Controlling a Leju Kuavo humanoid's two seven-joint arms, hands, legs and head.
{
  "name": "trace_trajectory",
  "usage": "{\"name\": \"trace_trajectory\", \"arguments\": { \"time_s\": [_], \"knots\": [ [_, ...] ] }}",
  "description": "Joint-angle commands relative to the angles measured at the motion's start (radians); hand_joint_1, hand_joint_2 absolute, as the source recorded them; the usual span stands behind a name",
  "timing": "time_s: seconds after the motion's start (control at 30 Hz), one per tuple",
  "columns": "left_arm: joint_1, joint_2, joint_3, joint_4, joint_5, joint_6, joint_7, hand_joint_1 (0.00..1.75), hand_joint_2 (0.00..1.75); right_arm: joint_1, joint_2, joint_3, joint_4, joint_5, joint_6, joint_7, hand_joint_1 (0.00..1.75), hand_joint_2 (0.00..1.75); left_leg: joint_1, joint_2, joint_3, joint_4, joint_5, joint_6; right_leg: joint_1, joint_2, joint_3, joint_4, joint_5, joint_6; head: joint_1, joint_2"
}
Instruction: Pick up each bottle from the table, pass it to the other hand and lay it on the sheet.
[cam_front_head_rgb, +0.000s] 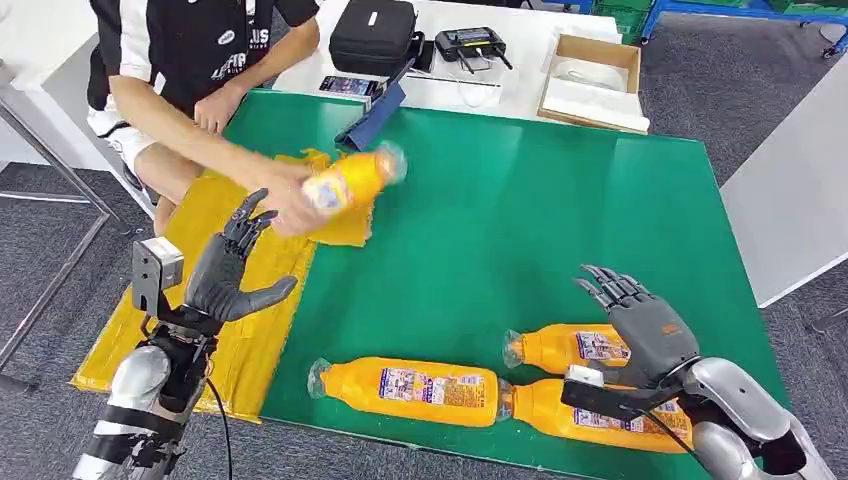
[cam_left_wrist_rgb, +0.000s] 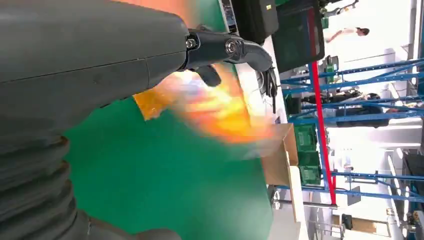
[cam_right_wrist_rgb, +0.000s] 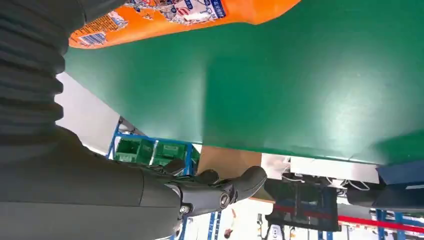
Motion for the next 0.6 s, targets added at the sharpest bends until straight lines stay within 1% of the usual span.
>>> {"name": "trace_trajectory", "arguments": {
  "time_s": [0.03, 0.1, 0.13, 0.17, 0.23, 0.27, 0.33, 0.37, 0.43, 0.47, 0.53, 0.57, 0.6],
  "knots": [
    [-0.017, 0.008, 0.006, 0.013, -0.001, -0.001, 0.003, 0.0, 1.75, -0.024, 0.01, 0.021, 0.046, -0.002, 0.007, -0.005, 0.0, 1.75, 0.001, 0.001, 0.007, 0.0, -0.003, -0.002, 0.001, 0.004, 0.007, -0.001, -0.002, -0.002, 0.0, 0.0],
    [-0.017, 0.008, 0.006, 0.013, -0.001, -0.001, 0.003, 0.0, 1.75, -0.024, 0.01, 0.021, 0.046, -0.002, 0.007, -0.005, 0.0, 1.75, 0.001, 0.001, 0.005, -0.001, -0.002, -0.002, 0.001, 0.003, 0.005, -0.001, -0.001, -0.002, 0.0, 0.0],
    [-0.017, 0.008, 0.006, 0.013, -0.001, -0.001, 0.003, 0.0, 1.75, -0.024, 0.01, 0.021, 0.046, -0.002, 0.007, -0.005, 0.0, 1.75, 0.001, 0.001, 0.008, 0.0, -0.003, -0.002, 0.001, 0.004, 0.008, -0.001, -0.003, -0.003, 0.0, 0.0],
    [-0.017, 0.008, 0.006, 0.013, -0.001, -0.001, 0.003, 0.0, 1.75, -0.024, 0.01, 0.021, 0.046, -0.002, 0.007, -0.005, 0.0, 1.75, 0.001, 0.001, 0.008, 0.0, -0.003, -0.002, 0.001, 0.004, 0.008, -0.001, -0.003, -0.003, 0.0, 0.0],
    [-0.017, 0.008, 0.006, 0.013, -0.001, -0.001, 0.003, 0.0, 1.75, -0.024, 0.01, 0.021, 0.046, -0.002, 0.007, -0.005, 0.0, 1.75, 0.001, 0.001, 0.003, -0.001, -0.001, -0.001, 0.001, 0.002, 0.003, -0.001, -0.001, -0.001, 0.0, 0.0],
    [-0.017, 0.008, 0.006, 0.013, -0.001, -0.001, 0.003, 0.0, 1.75, -0.024, 0.01, 0.021, 0.046, -0.002, 0.007, -0.005, 0.0, 1.75, 0.001, 0.001, 0.008, 0.0, -0.003, -0.002, 0.001, 0.004, 0.008, -0.001, -0.003, -0.003, 0.0, 0.0],
    [-0.017, 0.008, 0.006, 0.013, -0.001, -0.001, 0.003, 0.0, 1.75, -0.024, 0.01, 0.021, 0.046, -0.002, 0.007, -0.005, 0.0, 1.75, 0.001, 0.001, 0.004, 0.0, -0.002, -0.002, 0.001, 0.003, 0.004, -0.001, -0.001, -0.002, 0.0, 0.0],
    [-0.017, 0.008, 0.006, 0.013, -0.001, -0.001, 0.003, 0.0, 1.75, -0.024, 0.01, 0.021, 0.046, -0.002, 0.007, -0.005, 0.0, 1.75, 0.001, 0.001, 0.008, 0.0, -0.003, -0.002, 0.001, 0.004, 0.008, -0.001, -0.003, -0.002, 0.0, 0.0],
    [-0.017, 0.008, 0.006, 0.013, -0.001, -0.001, 0.003, 0.0, 1.75, -0.024, 0.01, 0.021, 0.046, -0.002, 0.007, -0.005, 0.0, 1.75, 0.001, 0.001, 0.005, -0.001, -0.002, -0.002, 0.0, 0.003, 0.005, -0.001, -0.001, -0.002, 0.0, 0.0],
    [-0.017, 0.008, 0.006, 0.013, -0.001, -0.001, 0.003, 0.0, 1.75, -0.024, 0.01, 0.021, 0.046, -0.002, 0.007, -0.005, 0.0, 1.75, 0.001, 0.001, 0.008, 0.0, -0.004, -0.003, 0.001, 0.004, 0.009, -0.001, -0.003, -0.003, 0.0, 0.0],
    [-0.017, 0.008, 0.006, 0.013, -0.001, -0.001, 0.003, 0.0, 1.75, -0.024, 0.01, 0.021, 0.046, -0.002, 0.007, -0.005, 0.0, 1.75, 0.001, 0.001, 0.008, 0.0, -0.004, -0.003, 0.001, 0.004, 0.008, -0.001, -0.003, -0.003, 0.0, 0.0],
    [-0.017, 0.008, 0.006, 0.013, -0.001, -0.001, 0.003, 0.0, 1.75, -0.024, 0.01, 0.021, 0.046, -0.002, 0.007, -0.005, 0.0, 1.75, 0.001, 0.001, 0.005, 0.0, -0.002, -0.002, 0.001, 0.003, 0.005, -0.001, -0.001, -0.002, 0.0, 0.0],
    [-0.008, -0.012, 0.02, -0.01, 0.039, 0.009, -0.059, 0.0, 1.75, -0.055, 0.009, 0.059, 0.165, 0.072, 0.132, 0.121, 0.0, 1.75, 0.001, 0.001, 0.009, 0.0, -0.004, -0.003, 0.001, 0.004, 0.01, -0.001, -0.003, -0.003, 0.0, 0.0]
  ]
}}
